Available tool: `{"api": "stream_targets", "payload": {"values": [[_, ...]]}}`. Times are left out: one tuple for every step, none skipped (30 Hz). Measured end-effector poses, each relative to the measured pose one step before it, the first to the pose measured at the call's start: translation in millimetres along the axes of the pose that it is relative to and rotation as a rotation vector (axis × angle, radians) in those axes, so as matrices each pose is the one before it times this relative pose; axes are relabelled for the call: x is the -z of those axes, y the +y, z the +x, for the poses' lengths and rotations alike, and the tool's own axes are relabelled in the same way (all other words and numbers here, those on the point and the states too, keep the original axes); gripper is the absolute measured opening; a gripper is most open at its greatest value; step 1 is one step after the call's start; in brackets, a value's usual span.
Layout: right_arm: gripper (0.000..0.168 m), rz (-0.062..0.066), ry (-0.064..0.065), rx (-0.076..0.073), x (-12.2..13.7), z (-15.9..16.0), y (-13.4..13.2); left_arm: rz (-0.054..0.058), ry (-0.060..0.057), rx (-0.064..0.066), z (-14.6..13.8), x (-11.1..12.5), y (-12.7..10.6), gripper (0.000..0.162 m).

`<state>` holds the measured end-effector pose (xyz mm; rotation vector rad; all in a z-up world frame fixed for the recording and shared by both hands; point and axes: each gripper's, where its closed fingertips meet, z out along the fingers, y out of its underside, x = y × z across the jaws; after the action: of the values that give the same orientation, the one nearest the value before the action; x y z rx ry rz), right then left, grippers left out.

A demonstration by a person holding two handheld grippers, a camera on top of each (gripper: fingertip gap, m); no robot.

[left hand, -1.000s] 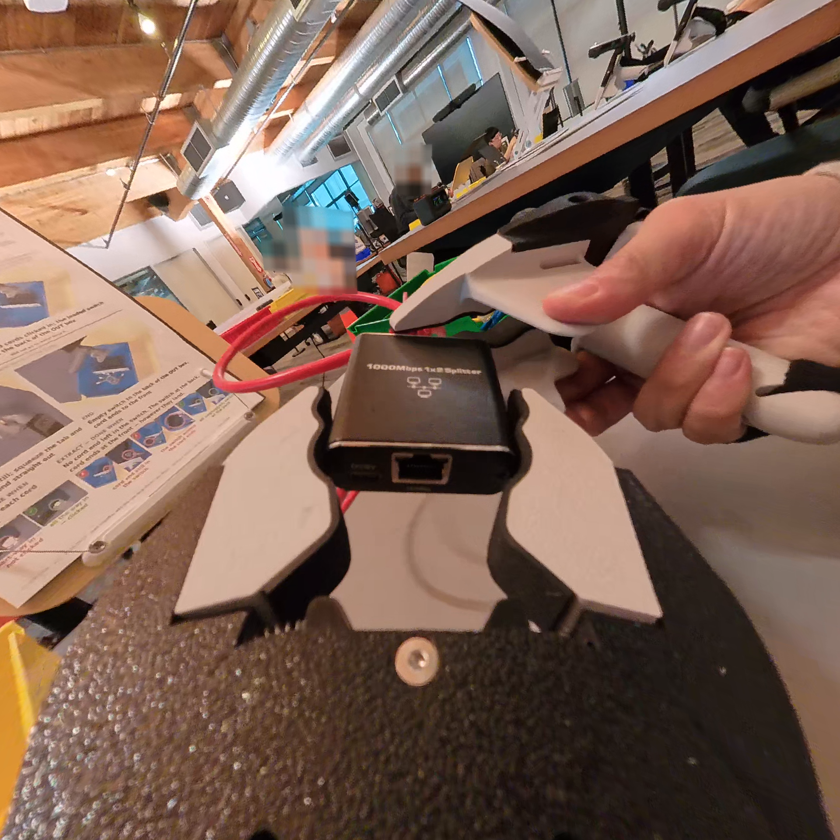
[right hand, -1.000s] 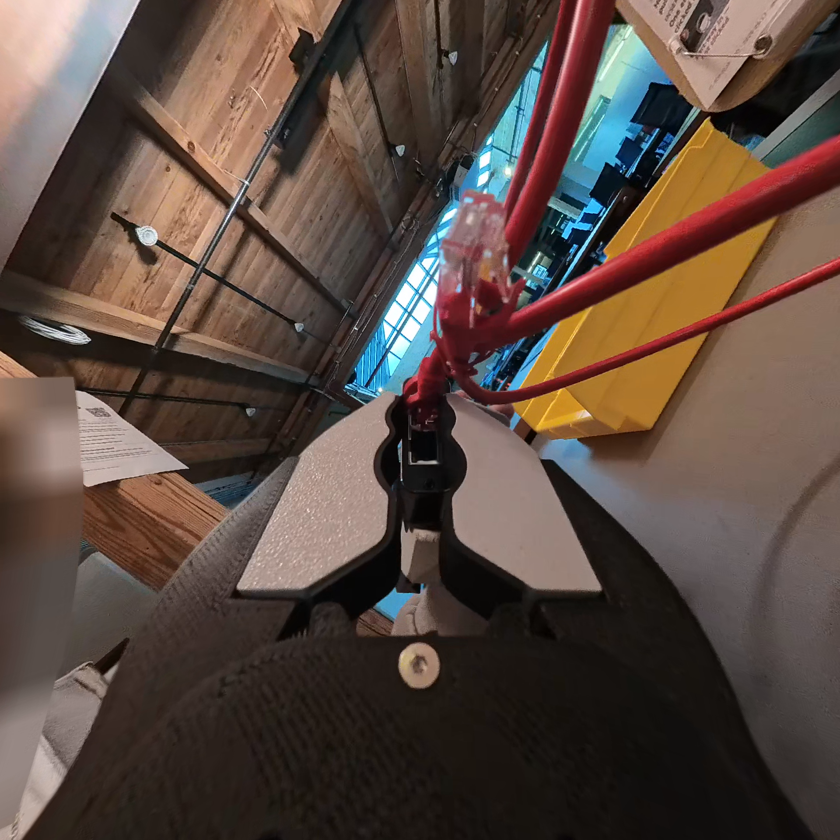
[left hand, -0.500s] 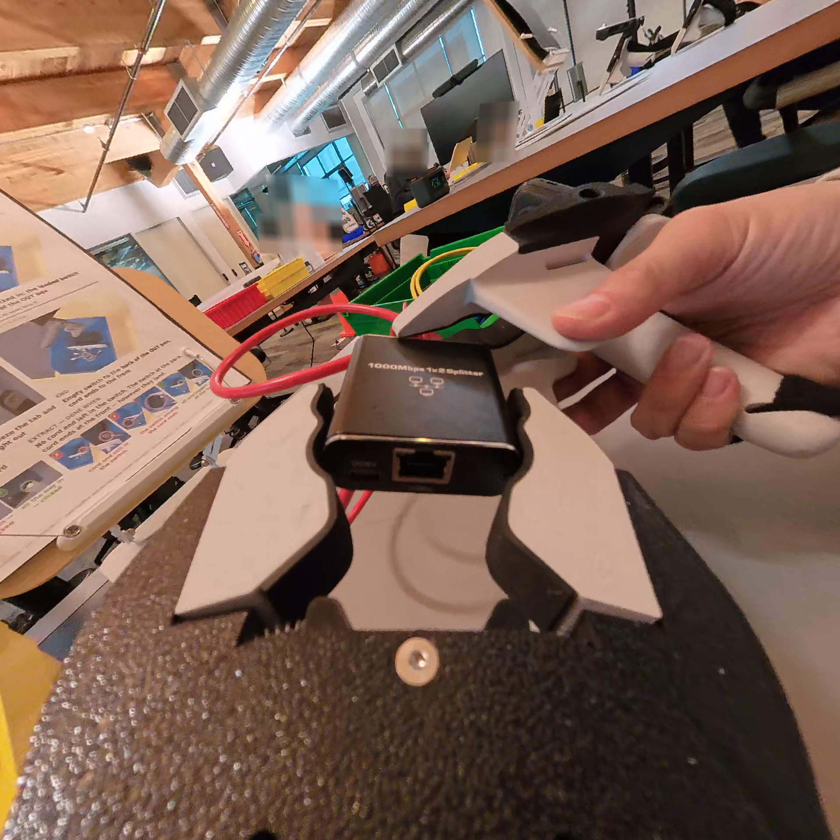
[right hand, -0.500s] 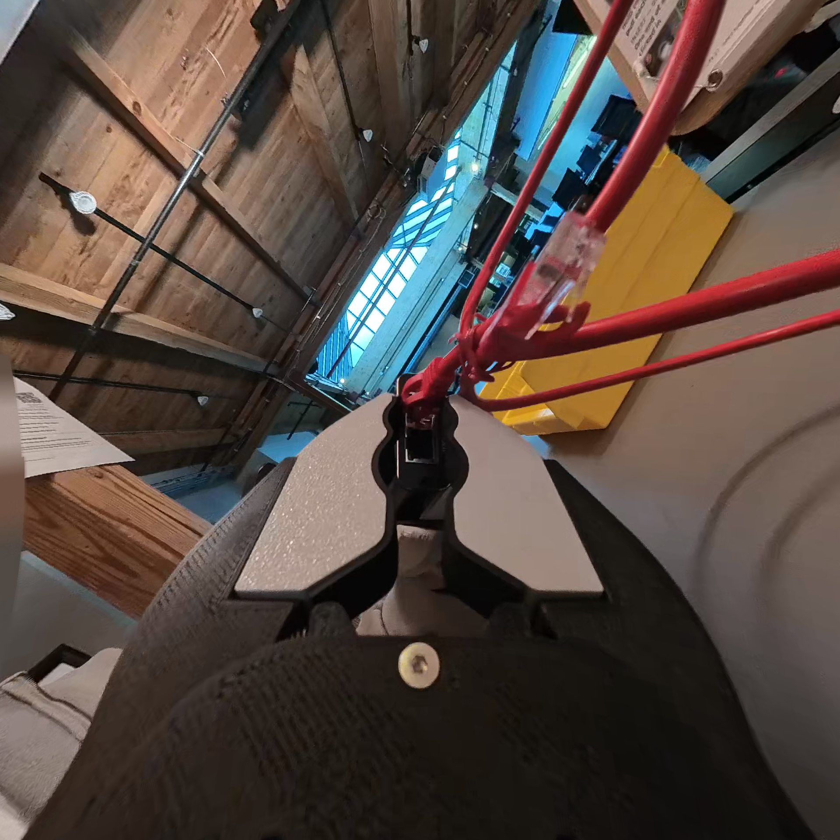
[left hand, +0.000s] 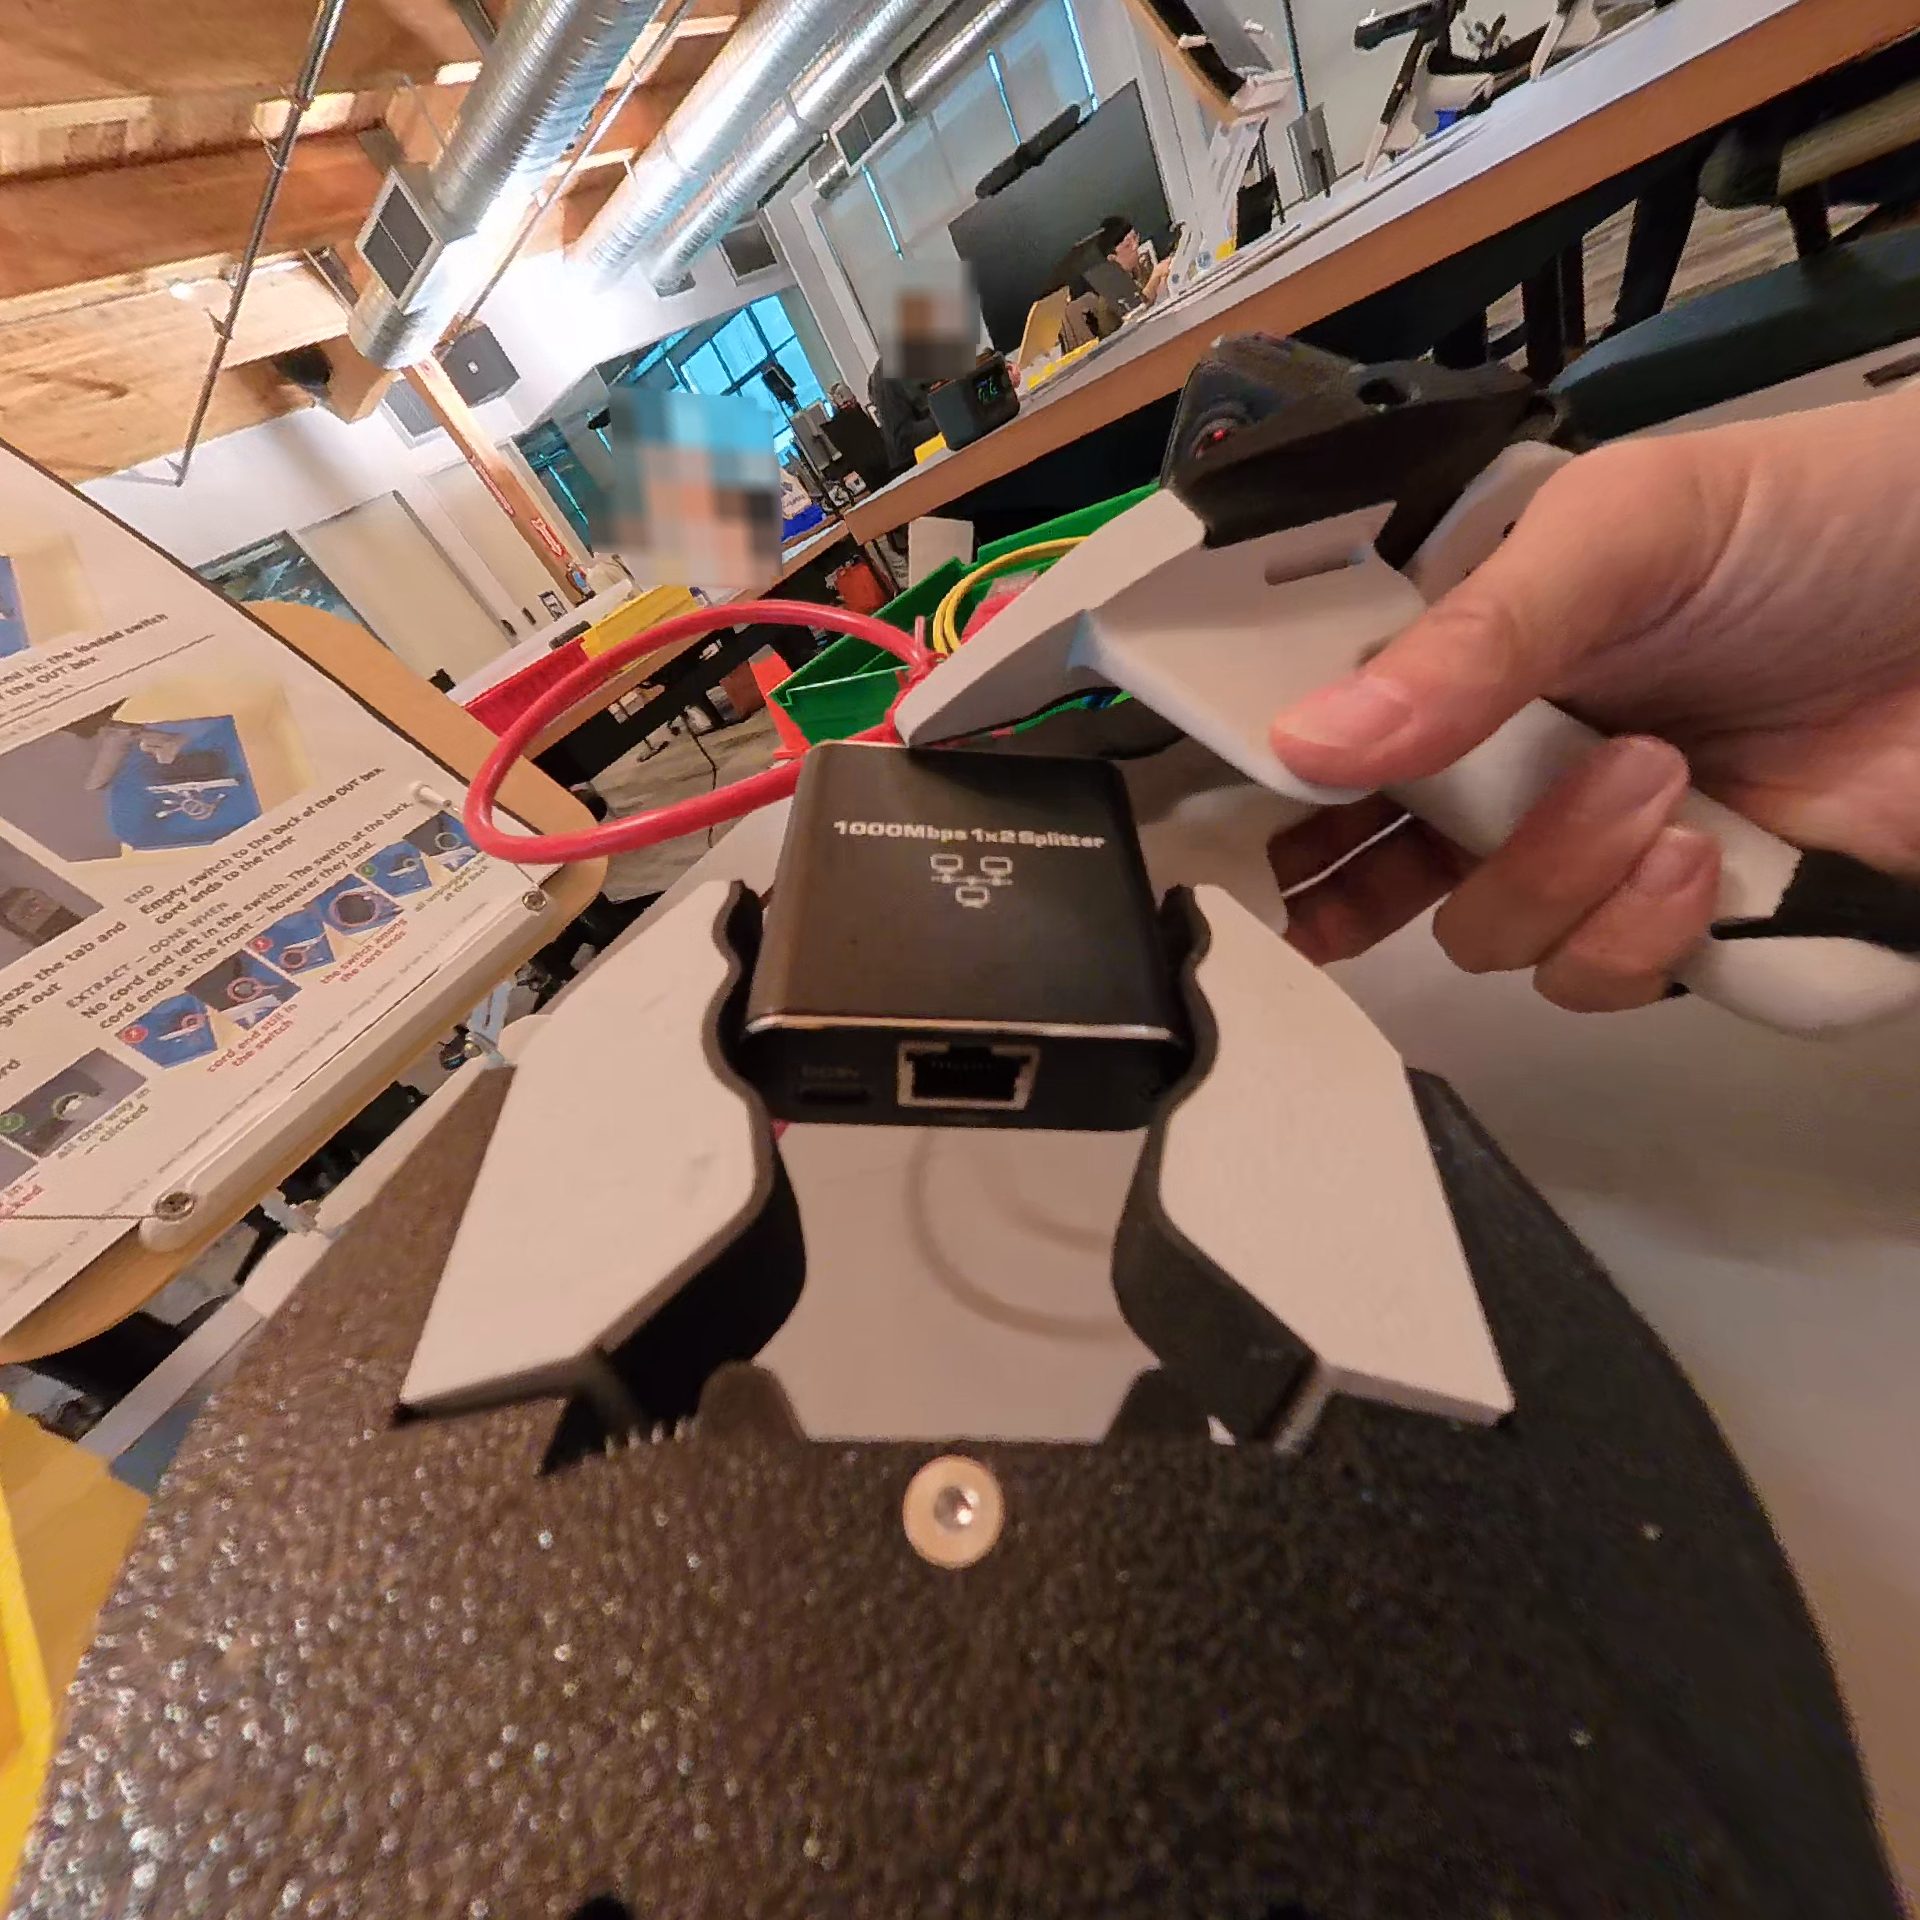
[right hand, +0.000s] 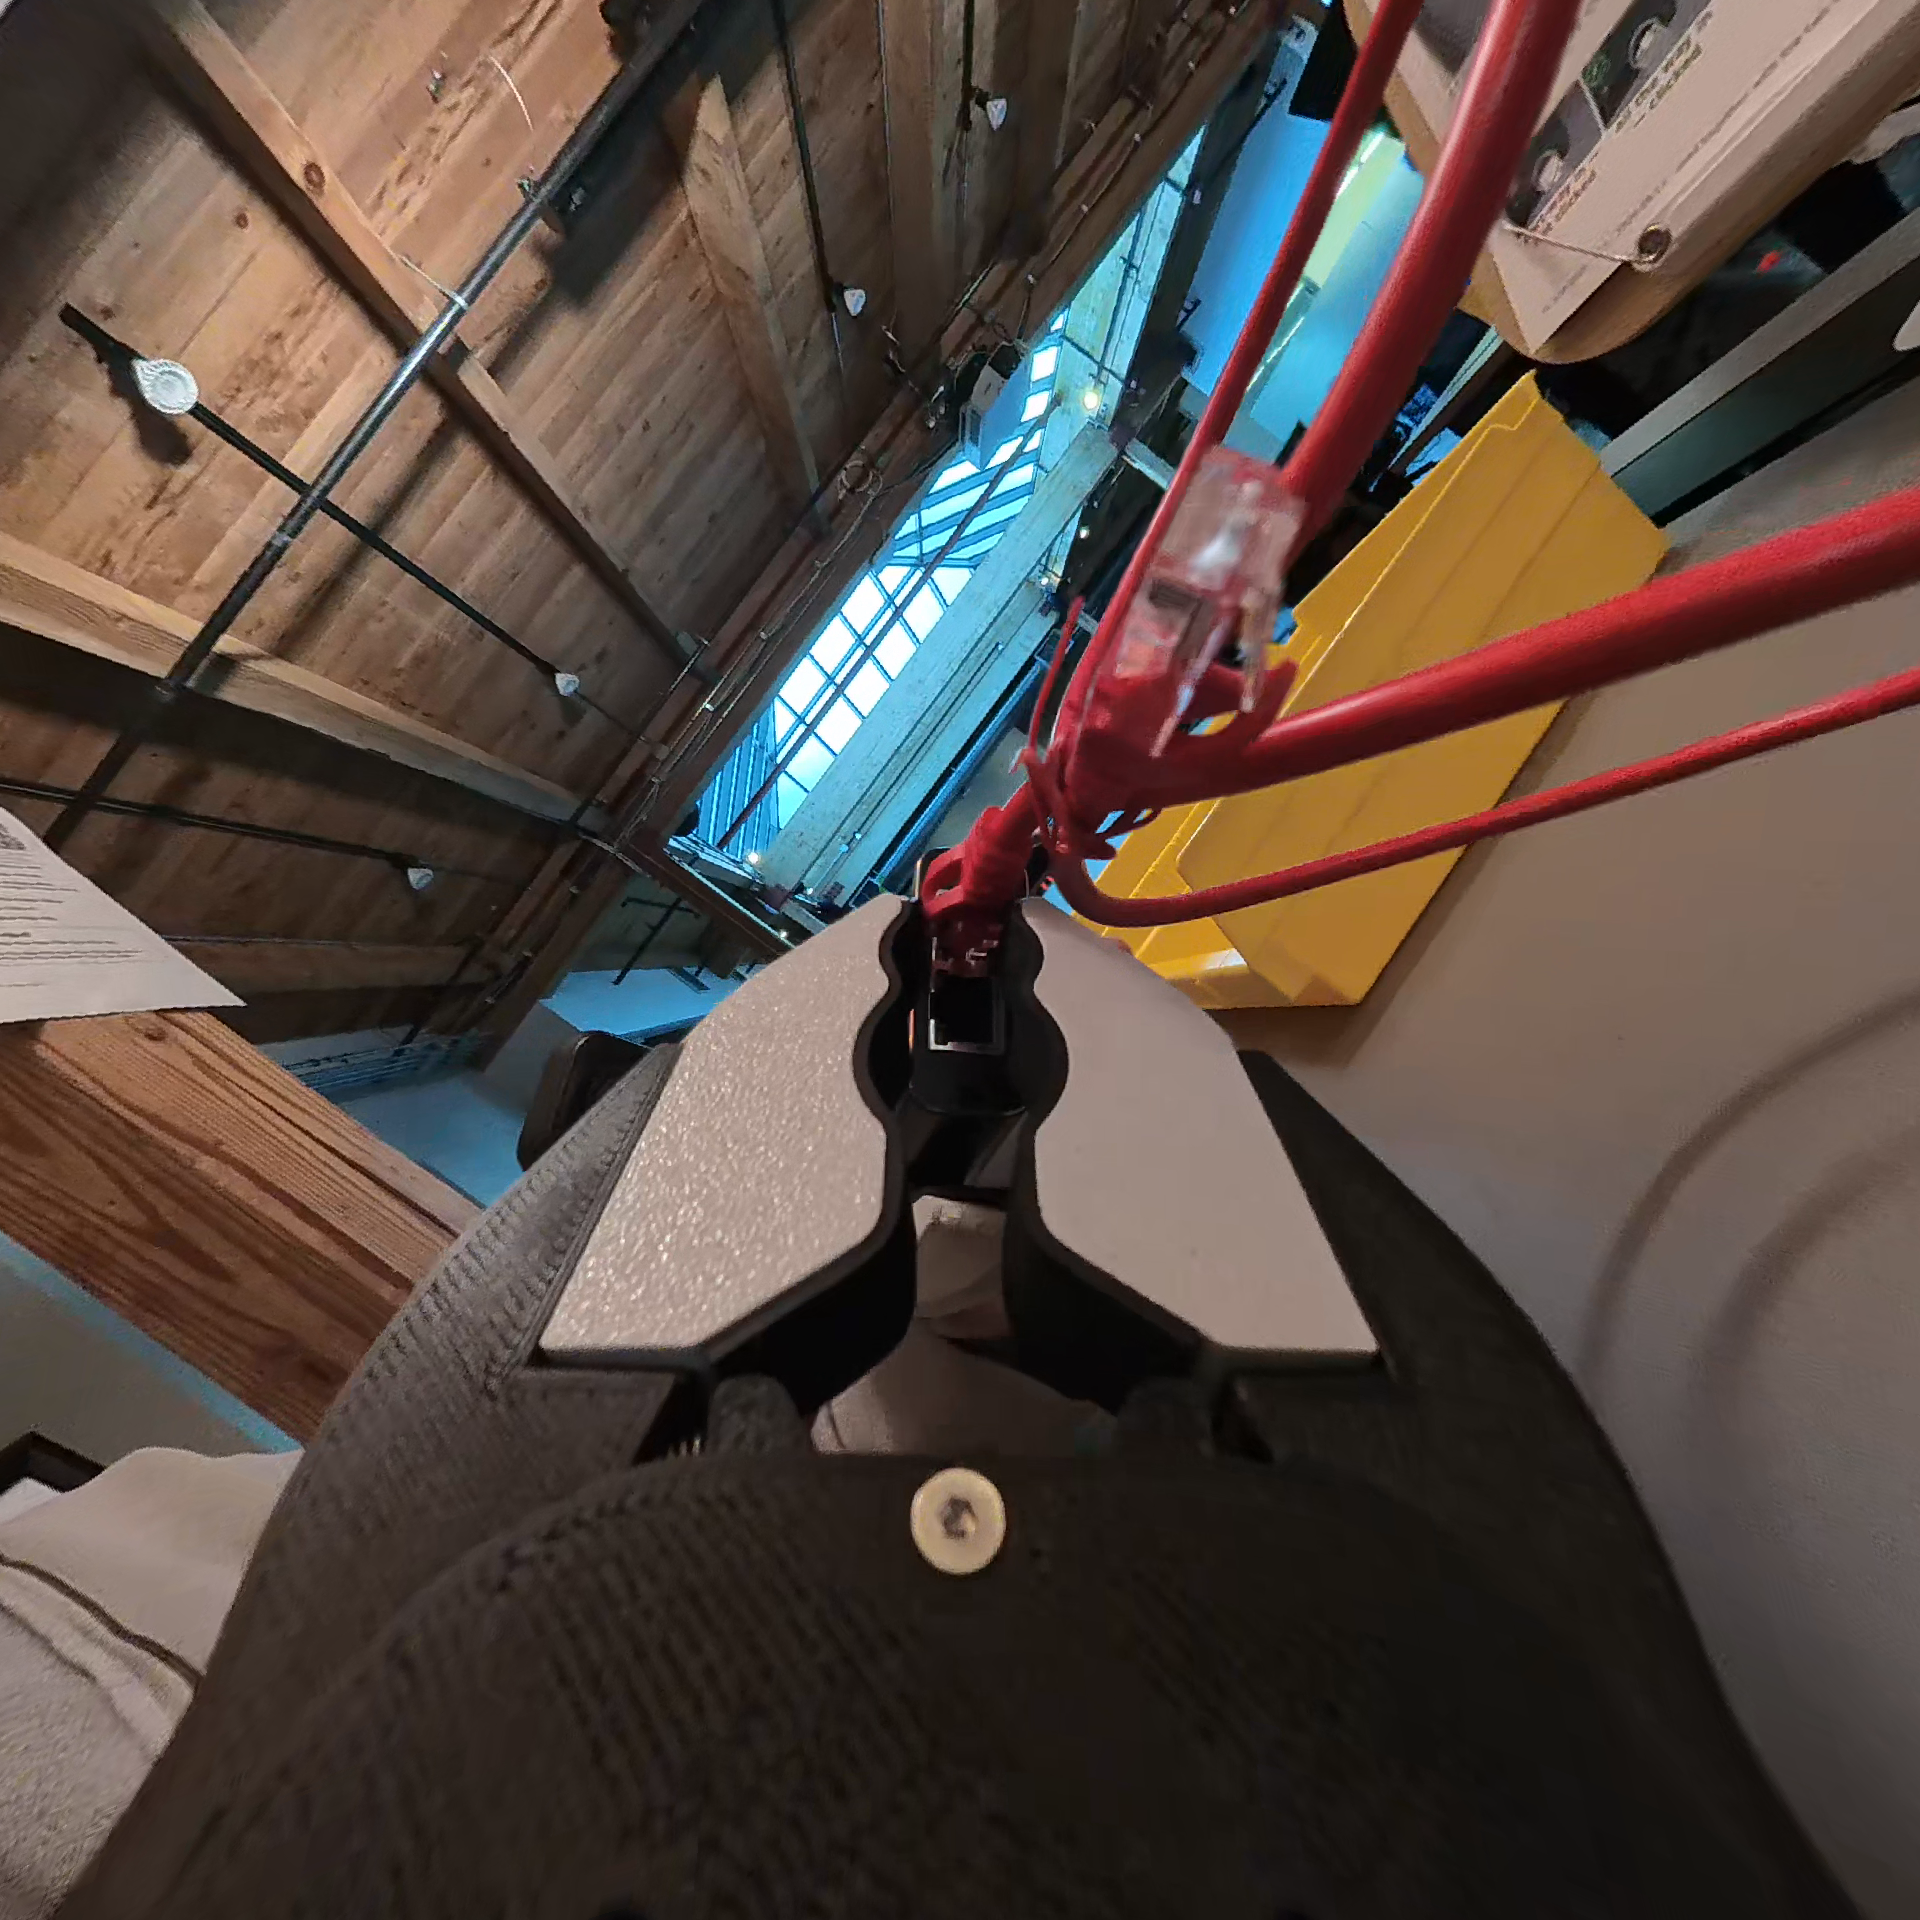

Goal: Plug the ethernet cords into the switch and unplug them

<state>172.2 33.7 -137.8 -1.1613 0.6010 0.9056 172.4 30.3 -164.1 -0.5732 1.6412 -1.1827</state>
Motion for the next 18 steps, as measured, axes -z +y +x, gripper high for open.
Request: {"api": "stream_targets", "payload": {"values": [[0.015,0.0045,-0.0013,0.0101,0.26,-0.61,-0.69,-0.0045,-0.0071,-0.0114,-0.17,-0.26,-0.1,0.074],[0.016,0.0078,-0.005,-0.0046,-0.01,-0.96,-0.98,0.0025,-0.0059,-0.0039,-0.23,-0.22,-1.09,0.074],[0.016,0.0057,-0.002,-0.0075,-0.01,-0.43,-0.97,0.002,-0.0018,0.0033,-0.09,-0.15,-1.11,0.074],[0.016,0.0023,0.0077,0.0084,0.04,0.6,-0.44,-0.0035,-0.003,-0.0024,-0.25,-0.21,-0.16,0.074],[0.016,-0.0002,0.0143,0.0136,0.04,1.2,-0.19,-0.0058,-0.0029,-0.0078,-0.06,-0.28,0.73,0.074],[0.017,-0.0023,0.0166,0.0139,0.22,1.52,0.06,-0.0055,0.0015,-0.0035,0.18,-0.2,1.02,0.074],[0.017,-0.0044,0.0116,0.0139,0.0,0.98,0.38,-0.0022,0.0023,0.0003,0.12,-0.1,0.83,0.074],[0.018,-0.0008,0.0042,0.0026,-0.03,0.44,0.02,0.0,0.0002,0.0006,0.02,-0.12,0.47,0.074],[0.018,0.0017,0.0028,-0.0022,-0.07,0.42,-0.2,-0.0004,0.0001,0.0014,0.01,-0.12,0.21,0.074],[0.018,0.0029,0.0004,-0.0006,-0.03,0.17,-0.15,0.0002,0.0008,0.0017,-0.03,-0.15,-0.12,0.074],[0.018,0.0035,-0.0027,-0.0007,-0.11,-0.07,-0.1,0.0001,0.0003,-0.0012,-0.12,0.03,0.03,0.074],[0.018,0.0044,-0.0016,-0.0038,-0.15,0.26,-0.07,-0.0026,-0.0012,-0.0045,-0.18,0.06,0.3,0.074],[0.018,0.0043,0.0005,-0.0064,-0.25,0.68,0.05,-0.0022,-0.0004,-0.002,-0.09,-0.08,0.45,0.074],[0.018,0.0038,-0.0015,-0.0068,-0.18,0.53,0.08,-0.0009,0.0025,0.0053,-0.05,-0.02,0.39,0.074],[0.017,0.0027,-0.0024,-0.0039,-0.4,0.3,0.12,0.0002,0.0042,0.0098,-0.01,0.03,0.39,0.074],[0.017,0.0066,-0.0042,-0.0044,-0.51,-0.69,-0.15,0.0058,0.0021,0.0089,-0.21,0.19,-0.61,0.074],[0.017,0.0085,-0.0081,-0.0114,-0.6,-1.55,-0.43,0.0118,-0.0024,0.0047,-0.5,0.34,-1.78,0.074],[0.016,0.0005,-0.0127,-0.01,-0.85,-1.73,-0.37,0.0125,-0.0039,0.0011,-0.62,0.29,-1.72,0.074]]}}
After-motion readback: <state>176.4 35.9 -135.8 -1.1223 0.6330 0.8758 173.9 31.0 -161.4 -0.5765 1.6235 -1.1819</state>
